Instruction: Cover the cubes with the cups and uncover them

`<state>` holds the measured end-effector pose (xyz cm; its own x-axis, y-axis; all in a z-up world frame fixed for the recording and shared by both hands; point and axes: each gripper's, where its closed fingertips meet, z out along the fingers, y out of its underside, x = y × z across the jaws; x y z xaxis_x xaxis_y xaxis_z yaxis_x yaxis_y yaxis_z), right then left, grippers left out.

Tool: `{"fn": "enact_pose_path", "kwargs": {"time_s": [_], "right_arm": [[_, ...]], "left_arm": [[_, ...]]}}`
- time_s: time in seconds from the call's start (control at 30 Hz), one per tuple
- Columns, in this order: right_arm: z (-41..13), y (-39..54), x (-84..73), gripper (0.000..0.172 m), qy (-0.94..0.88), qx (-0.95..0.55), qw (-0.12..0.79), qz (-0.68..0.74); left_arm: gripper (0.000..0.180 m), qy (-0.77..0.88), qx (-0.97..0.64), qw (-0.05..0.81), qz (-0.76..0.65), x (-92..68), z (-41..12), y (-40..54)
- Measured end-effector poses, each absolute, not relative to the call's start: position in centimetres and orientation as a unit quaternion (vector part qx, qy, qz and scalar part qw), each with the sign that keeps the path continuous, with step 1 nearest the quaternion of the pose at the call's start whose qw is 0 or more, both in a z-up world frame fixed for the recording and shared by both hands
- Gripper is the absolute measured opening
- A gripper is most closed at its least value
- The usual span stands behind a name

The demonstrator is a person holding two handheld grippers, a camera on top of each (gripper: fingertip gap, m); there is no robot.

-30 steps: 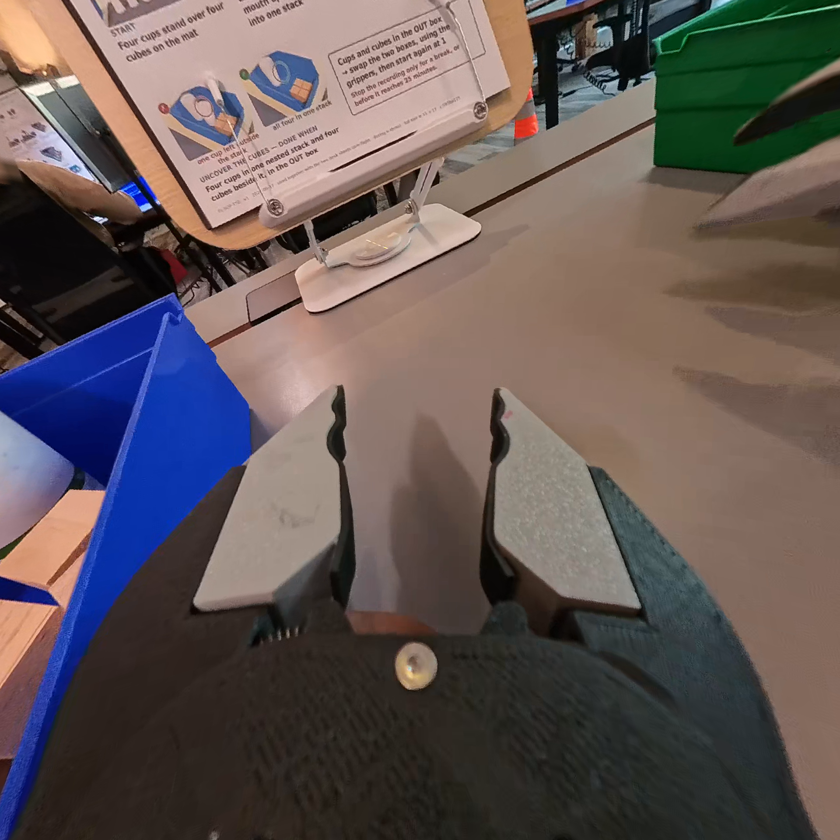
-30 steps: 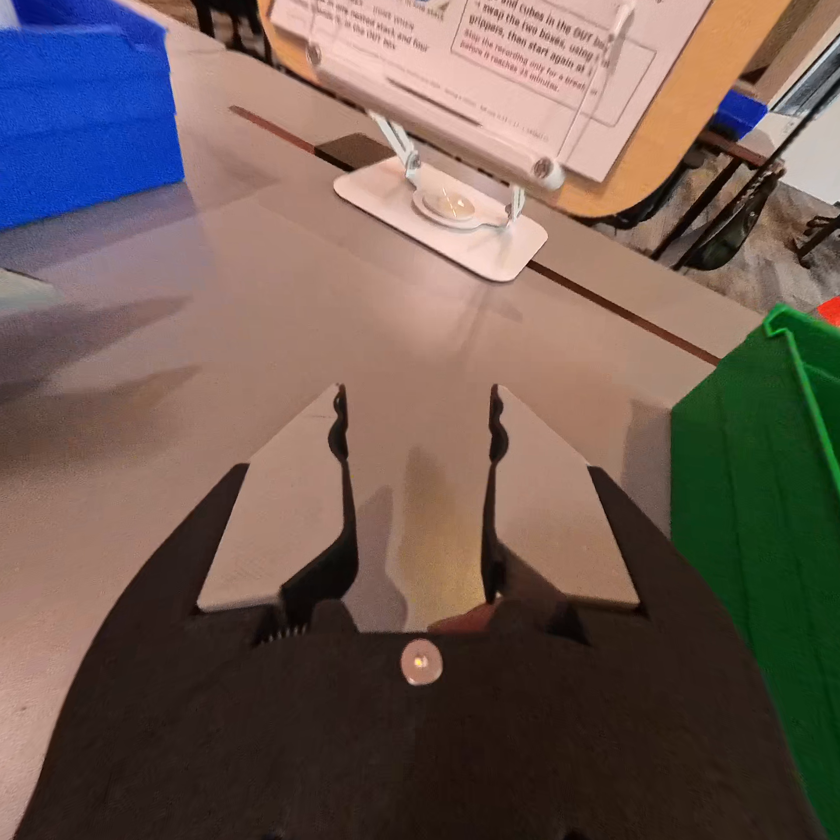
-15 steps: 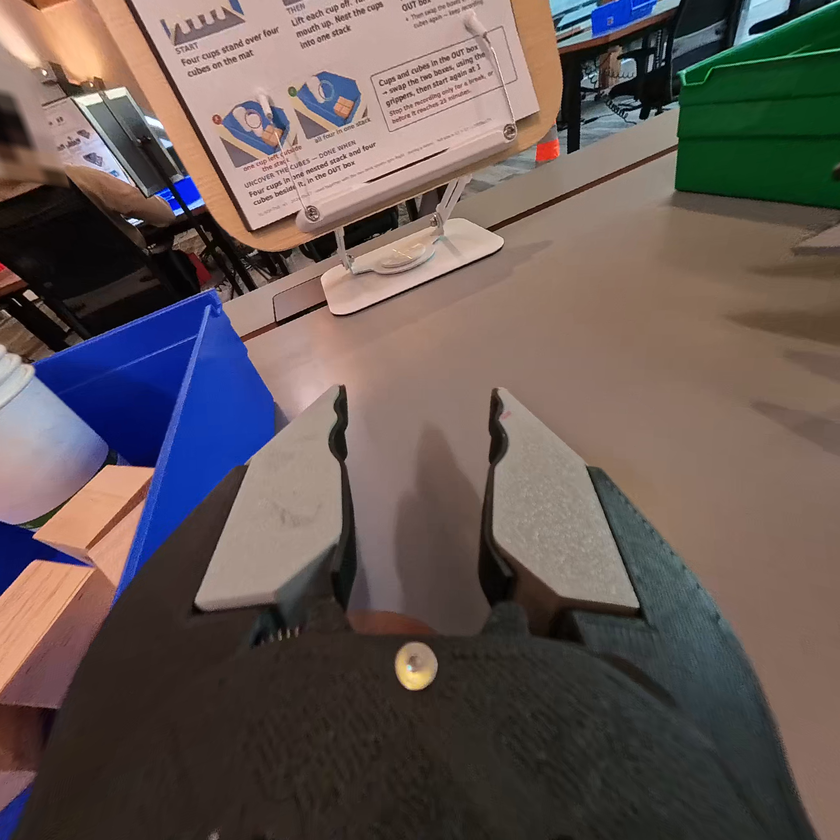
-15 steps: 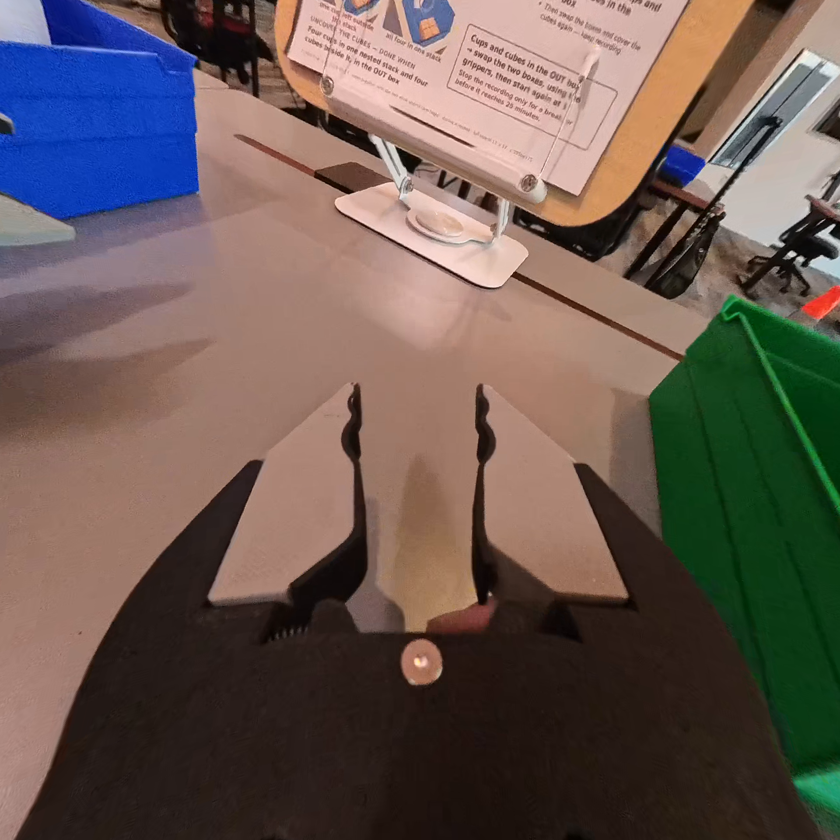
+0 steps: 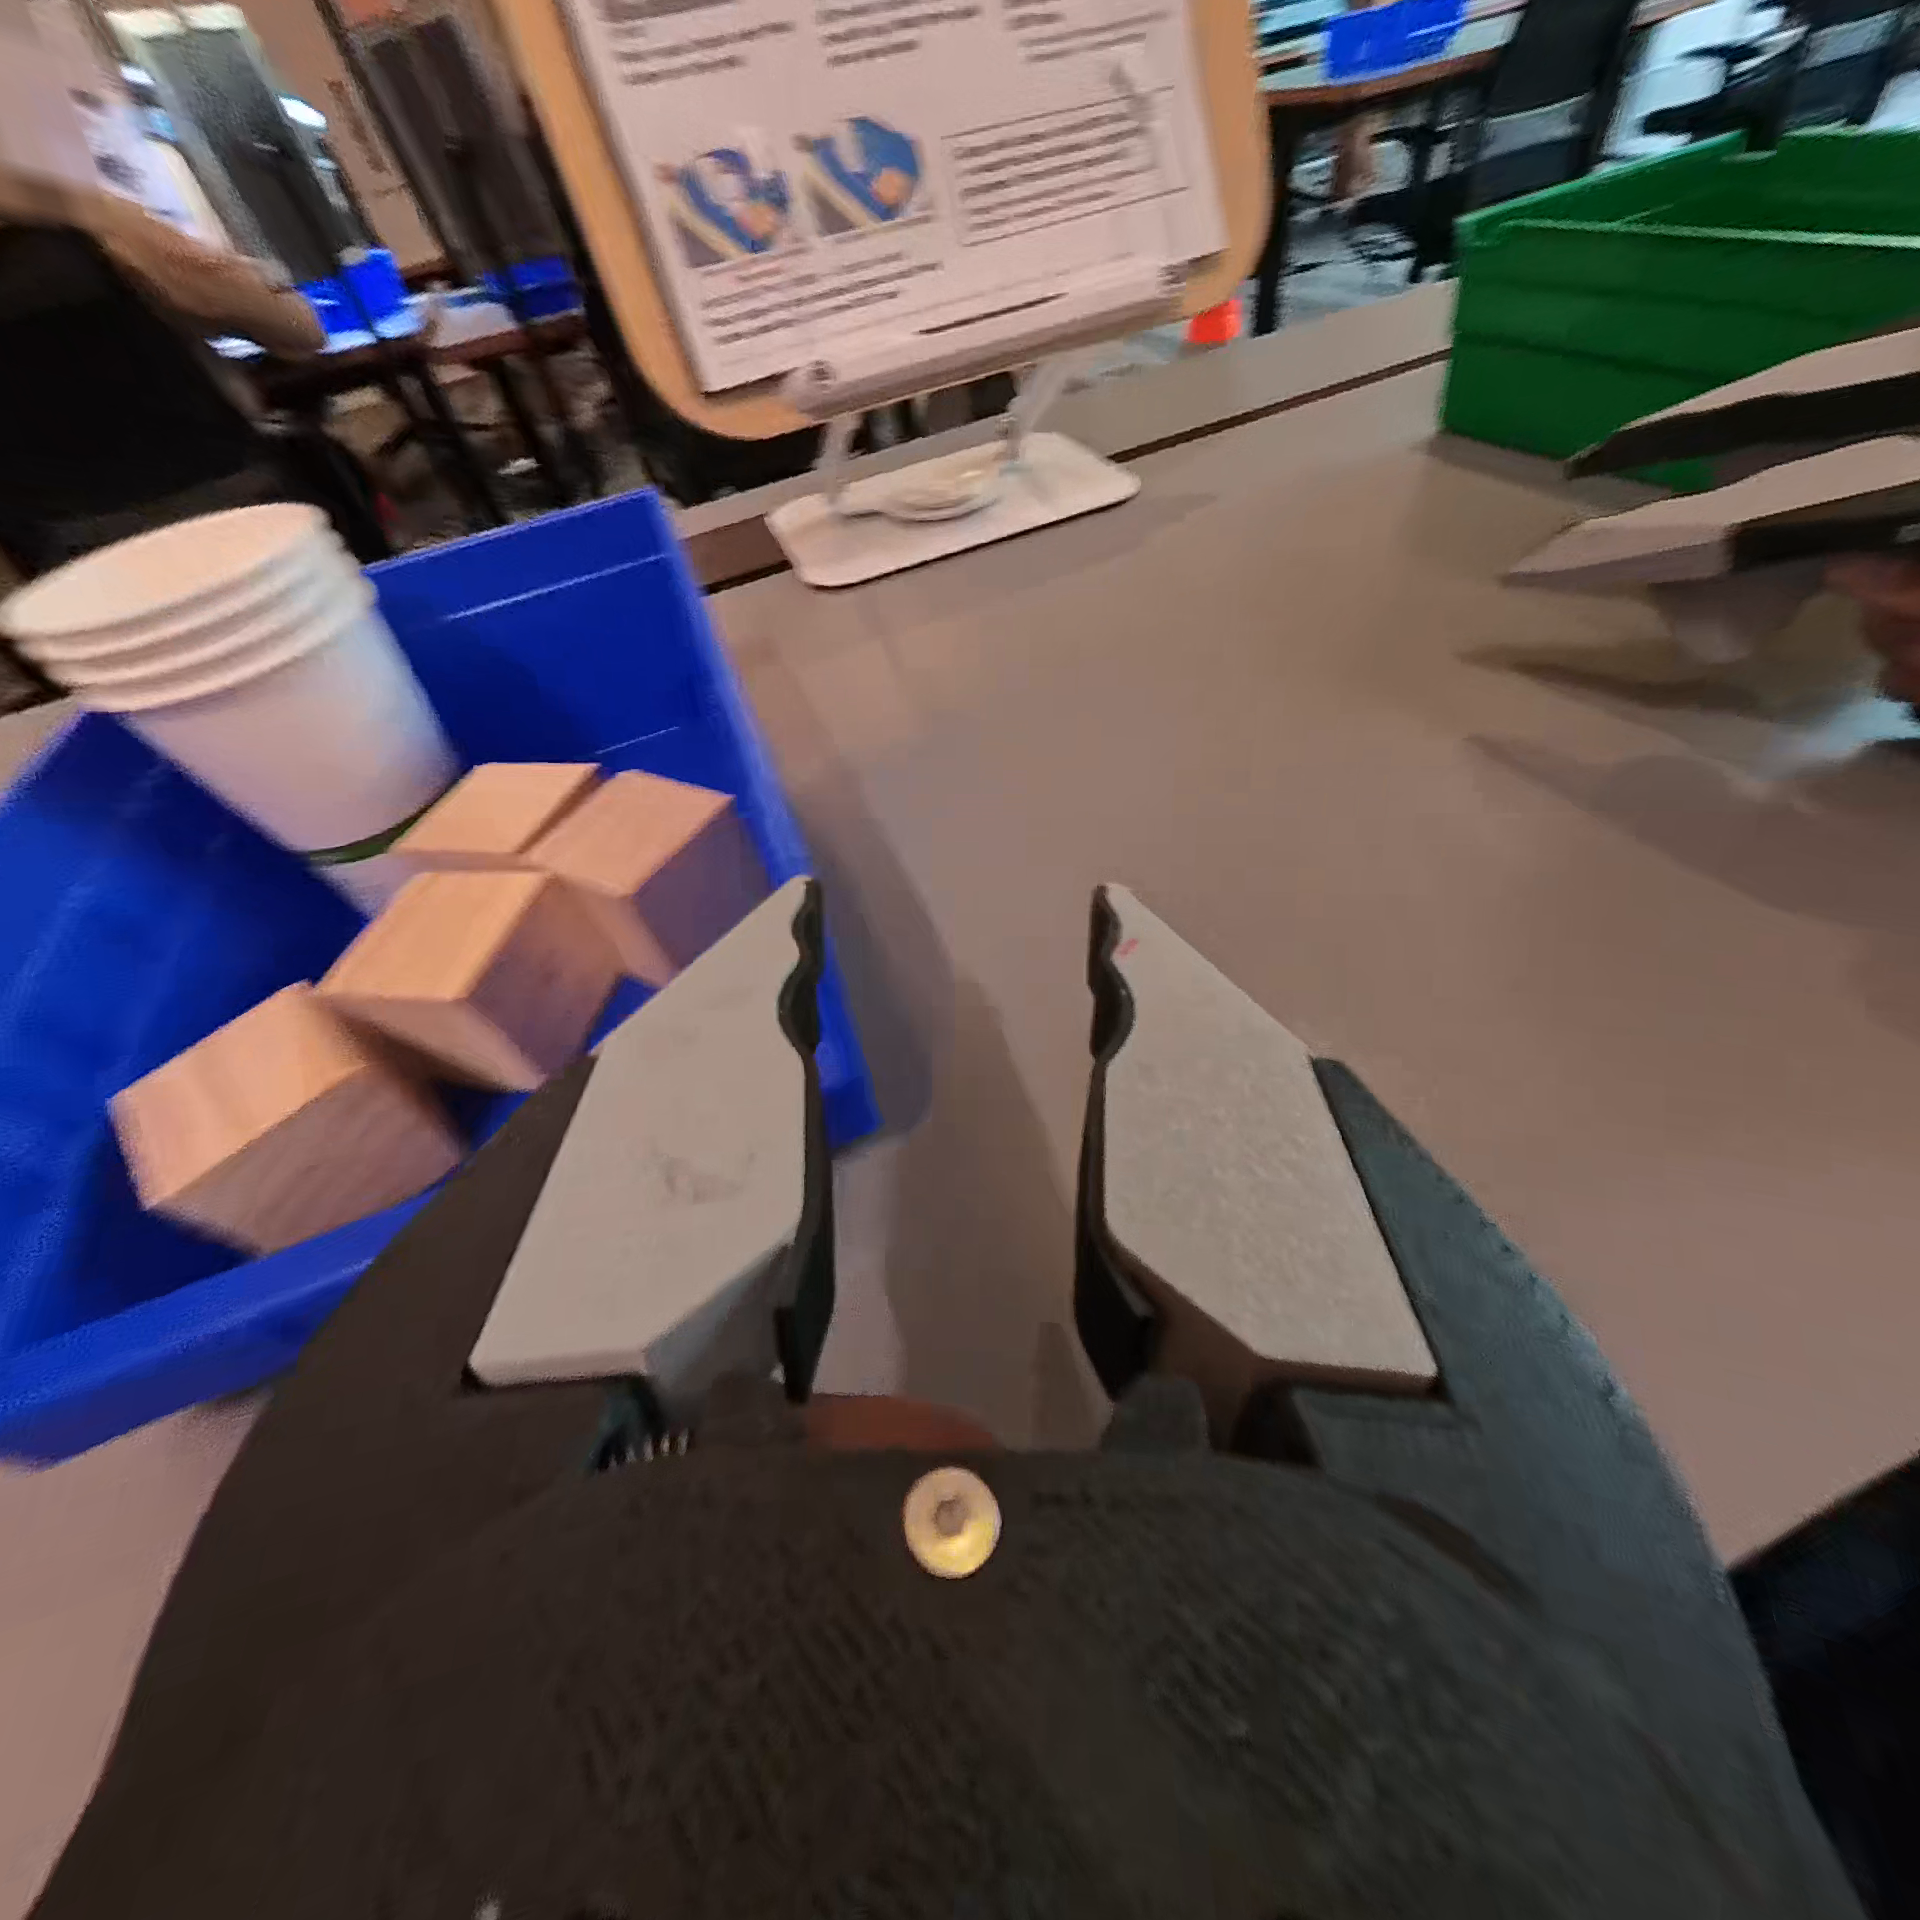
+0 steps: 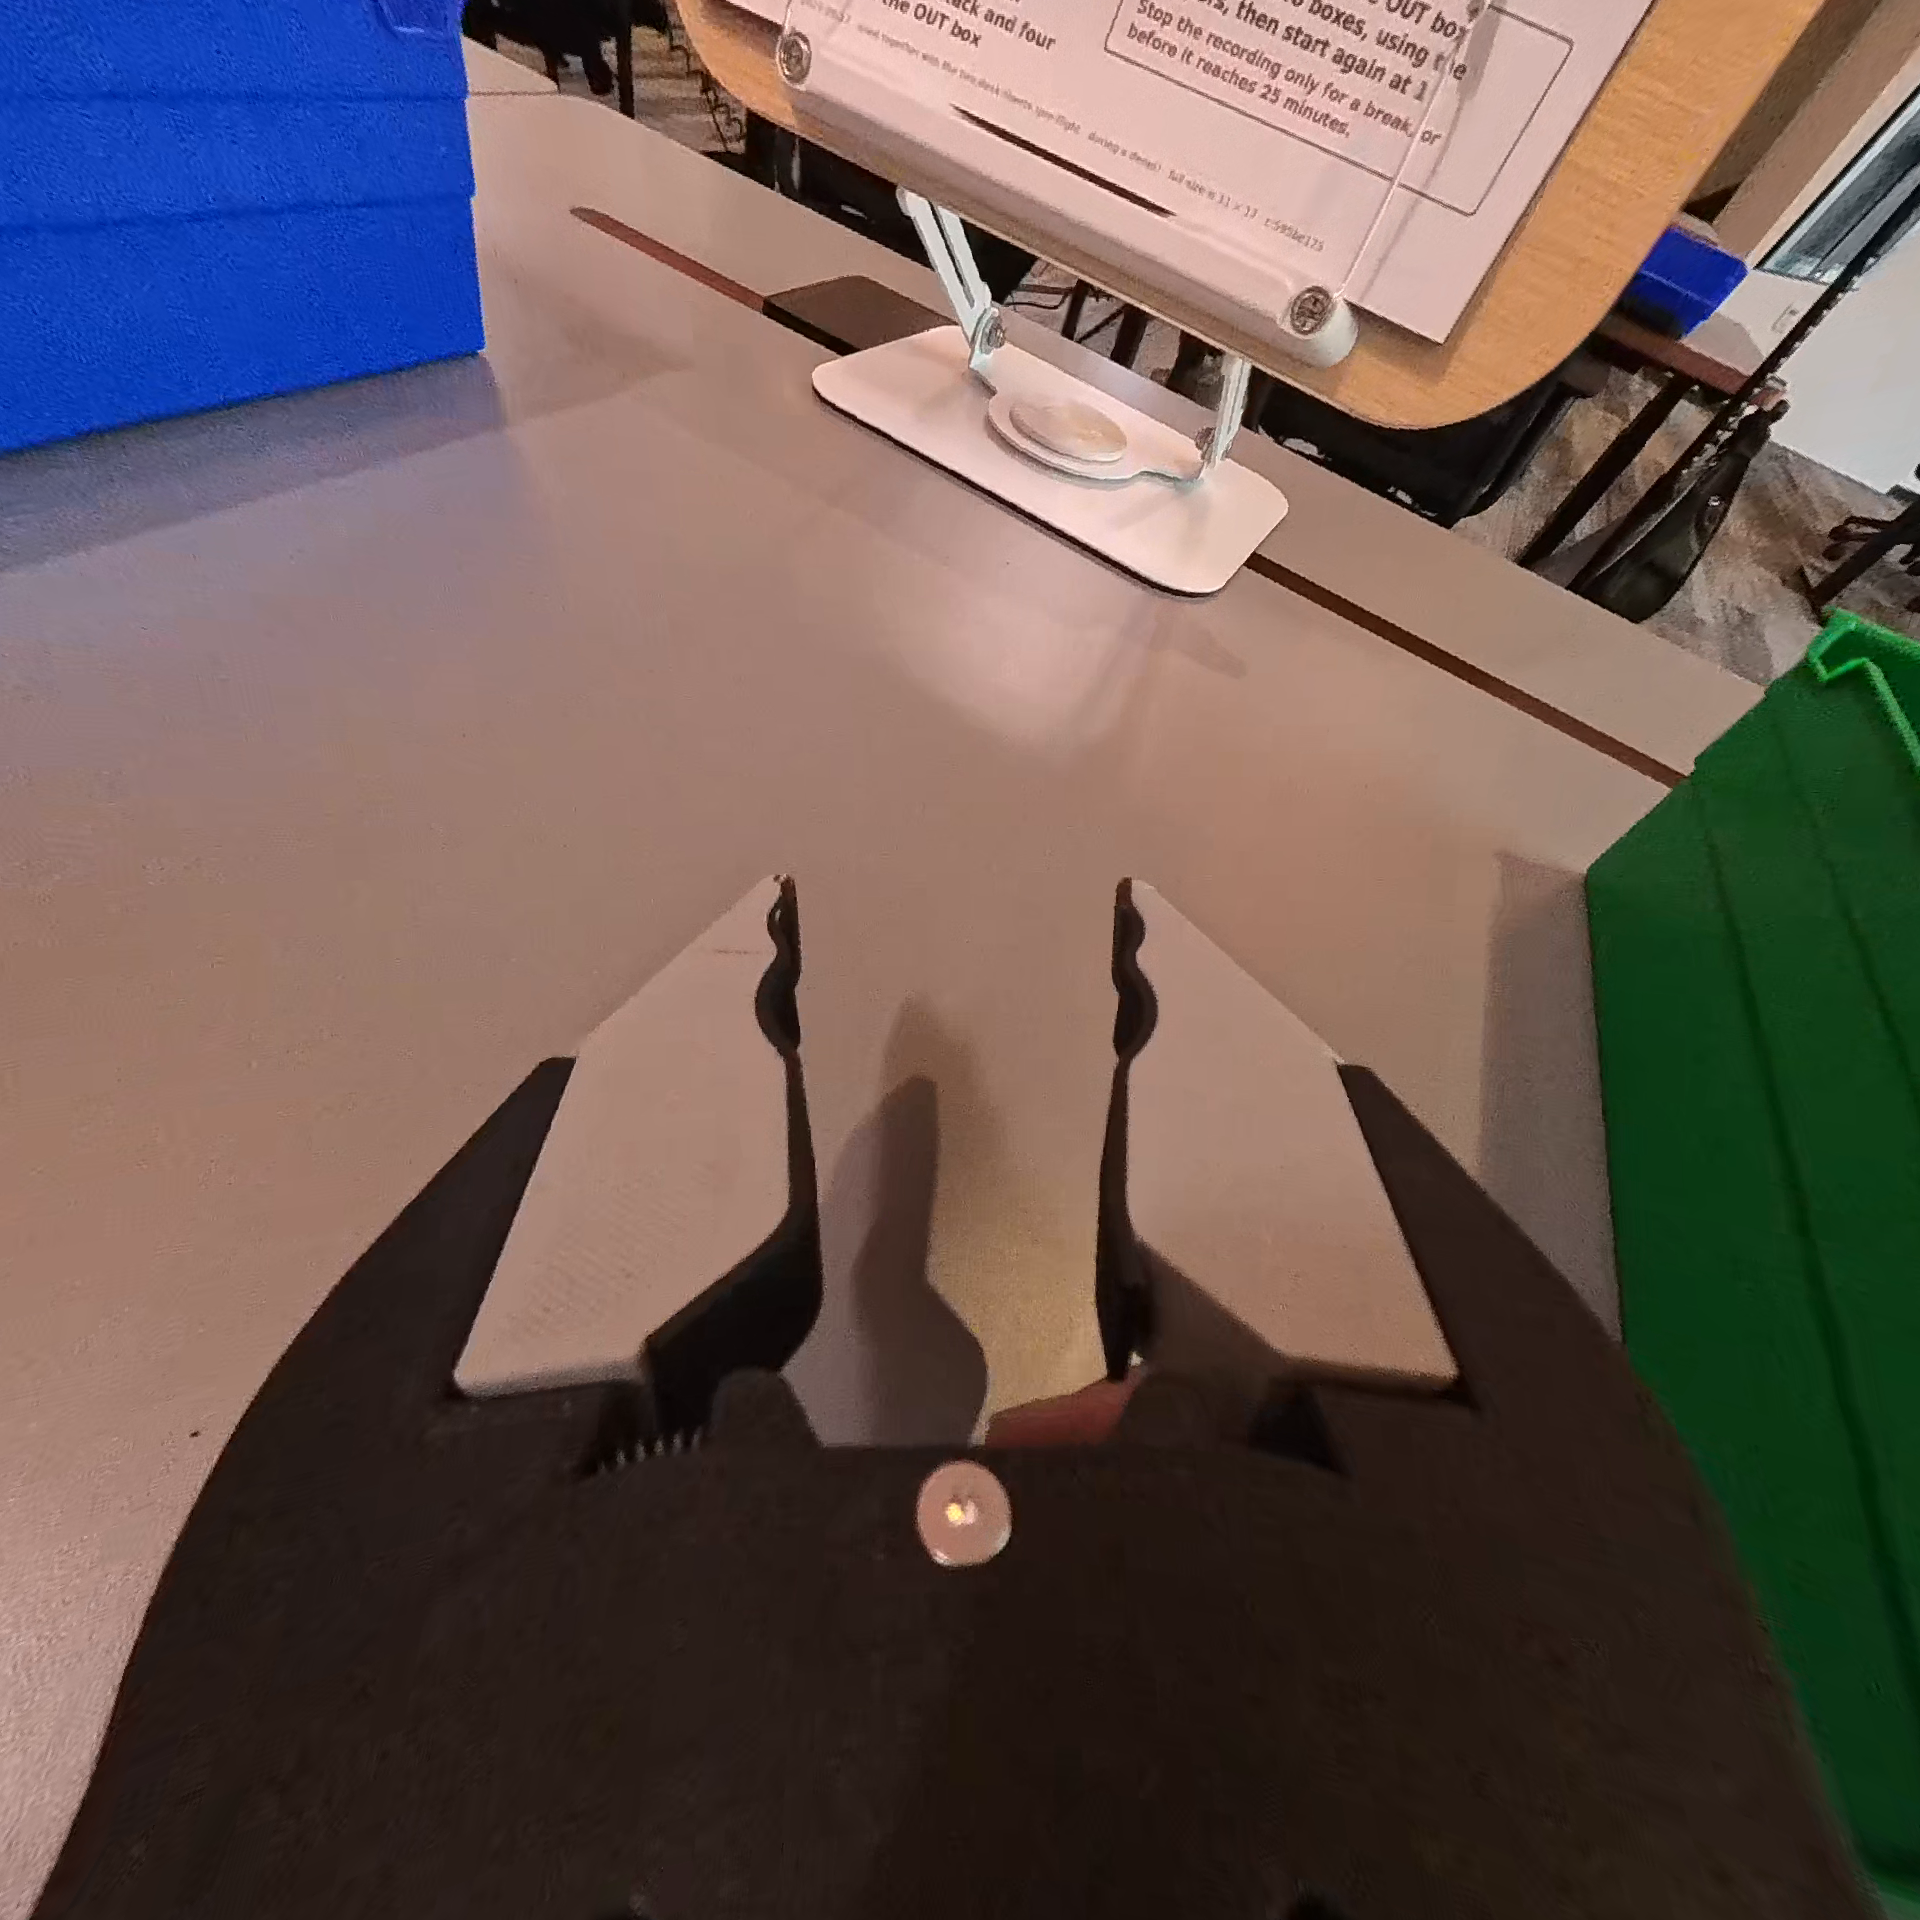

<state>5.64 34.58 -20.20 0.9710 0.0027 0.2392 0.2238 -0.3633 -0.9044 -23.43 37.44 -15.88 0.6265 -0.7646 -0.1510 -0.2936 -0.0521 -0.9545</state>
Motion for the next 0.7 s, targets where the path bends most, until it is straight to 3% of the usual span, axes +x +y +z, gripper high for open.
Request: {"fn": "enact_pose_path", "kwargs": {"time_s": [0.3, 0.33, 0.37, 0.47, 0.7], "right_arm": [[-20.2, 34.5, 6.0, 0.058, -0.054, -0.821, 0.562, -0.086], [-20.2, 34.5, 6.0, 0.058, -0.055, -0.821, 0.562, -0.087], [-20.2, 34.5, 5.9, 0.058, -0.057, -0.821, 0.561, -0.088], [-20.3, 34.5, 5.7, 0.058, -0.063, -0.822, 0.559, -0.091], [-20.4, 34.4, 5.3, 0.058, -0.076, -0.823, 0.554, -0.101]], "left_arm": [[0.040, 0.375, -0.739, 0.551, -0.098, -24.7, -19.7, 43.6], [0.036, 0.386, -0.736, 0.548, -0.097, -24.1, -19.9, 43.9], [0.017, 0.393, -0.733, 0.544, -0.111, -23.3, -20.0, 43.9], [0.005, 0.362, -0.740, 0.565, -0.046, -24.1, -20.0, 45.5], [0.002, 0.303, -0.763, 0.568, -0.062, -25.7, -20.0, 47.5]]}}
